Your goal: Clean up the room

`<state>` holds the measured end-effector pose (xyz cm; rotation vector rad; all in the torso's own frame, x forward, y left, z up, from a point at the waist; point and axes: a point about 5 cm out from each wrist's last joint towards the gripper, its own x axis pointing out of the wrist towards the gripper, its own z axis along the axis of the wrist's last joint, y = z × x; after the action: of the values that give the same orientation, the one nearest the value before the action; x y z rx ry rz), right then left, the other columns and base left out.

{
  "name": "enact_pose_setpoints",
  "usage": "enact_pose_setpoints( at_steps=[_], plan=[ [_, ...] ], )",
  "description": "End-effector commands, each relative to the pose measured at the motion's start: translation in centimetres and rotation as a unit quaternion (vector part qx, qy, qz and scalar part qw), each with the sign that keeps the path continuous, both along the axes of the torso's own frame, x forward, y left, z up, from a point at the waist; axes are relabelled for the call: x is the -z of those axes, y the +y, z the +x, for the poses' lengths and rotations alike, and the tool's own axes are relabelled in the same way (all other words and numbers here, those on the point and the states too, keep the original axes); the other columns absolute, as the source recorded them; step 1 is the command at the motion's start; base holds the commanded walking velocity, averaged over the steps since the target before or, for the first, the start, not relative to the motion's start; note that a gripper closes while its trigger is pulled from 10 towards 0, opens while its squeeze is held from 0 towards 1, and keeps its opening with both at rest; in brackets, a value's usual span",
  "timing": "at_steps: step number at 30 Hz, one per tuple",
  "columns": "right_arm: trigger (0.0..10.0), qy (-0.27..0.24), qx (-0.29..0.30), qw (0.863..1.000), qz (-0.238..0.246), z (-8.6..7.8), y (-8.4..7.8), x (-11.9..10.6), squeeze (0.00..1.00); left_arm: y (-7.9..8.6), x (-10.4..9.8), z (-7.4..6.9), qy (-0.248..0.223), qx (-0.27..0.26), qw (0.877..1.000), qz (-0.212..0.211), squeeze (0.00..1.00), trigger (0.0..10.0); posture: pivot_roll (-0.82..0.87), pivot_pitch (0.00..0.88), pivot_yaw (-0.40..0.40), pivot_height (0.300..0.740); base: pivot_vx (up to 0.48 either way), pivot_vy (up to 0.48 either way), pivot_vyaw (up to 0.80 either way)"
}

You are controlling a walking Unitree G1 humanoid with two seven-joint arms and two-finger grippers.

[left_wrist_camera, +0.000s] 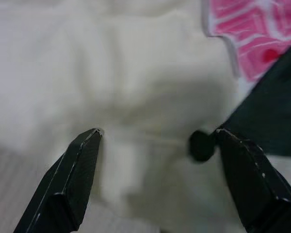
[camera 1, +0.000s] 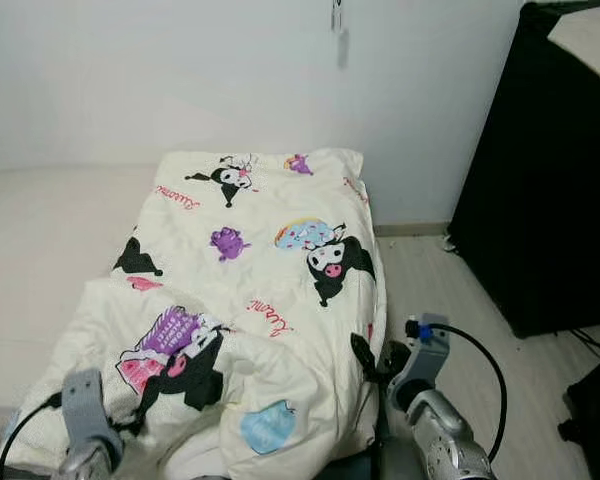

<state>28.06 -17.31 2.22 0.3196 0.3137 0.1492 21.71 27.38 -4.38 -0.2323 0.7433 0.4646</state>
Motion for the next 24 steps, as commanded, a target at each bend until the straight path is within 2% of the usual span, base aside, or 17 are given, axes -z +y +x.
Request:
enact_pose_setpoints(
  at_steps=[1,4,9,17,24],
  plan=[
    [10.0,-0.006,-0.008,1.000,-0.006,0.3,0.1,0.0,0.00,0.7,0.4,-1.2,0.014,-0.018,1.000,0.003,0.00,10.0,-0.04,0.000,0.030,0.642,0.000,0.000,0.00],
    [10.0,-0.011,-0.007,1.000,-0.008,0.7,-0.2,-0.2,0.00,1.2,1.3,-2.9,0.042,-0.032,0.999,0.004,0.00,10.0,-0.04,0.000,0.029,0.657,0.000,0.000,0.00],
    [10.0,-0.019,-0.011,1.000,-0.012,1.1,-0.2,-0.5,0.00,1.3,2.1,-4.7,0.073,-0.039,0.997,0.003,0.00,10.0,-0.04,0.000,0.029,0.682,0.000,0.000,0.00],
    [10.0,-0.012,-0.021,1.000,-0.020,1.1,0.0,-0.1,0.00,0.4,3.0,-5.8,0.097,-0.035,0.995,-0.010,0.00,10.0,-0.04,0.000,0.026,0.717,0.000,0.000,0.00],
    [10.0,0.019,-0.037,0.999,-0.031,0.3,0.4,1.5,0.00,-0.7,3.7,-6.6,0.120,-0.026,0.992,-0.020,0.00,10.0,-0.05,0.000,0.024,0.740,0.000,0.000,0.00]
  ],
)
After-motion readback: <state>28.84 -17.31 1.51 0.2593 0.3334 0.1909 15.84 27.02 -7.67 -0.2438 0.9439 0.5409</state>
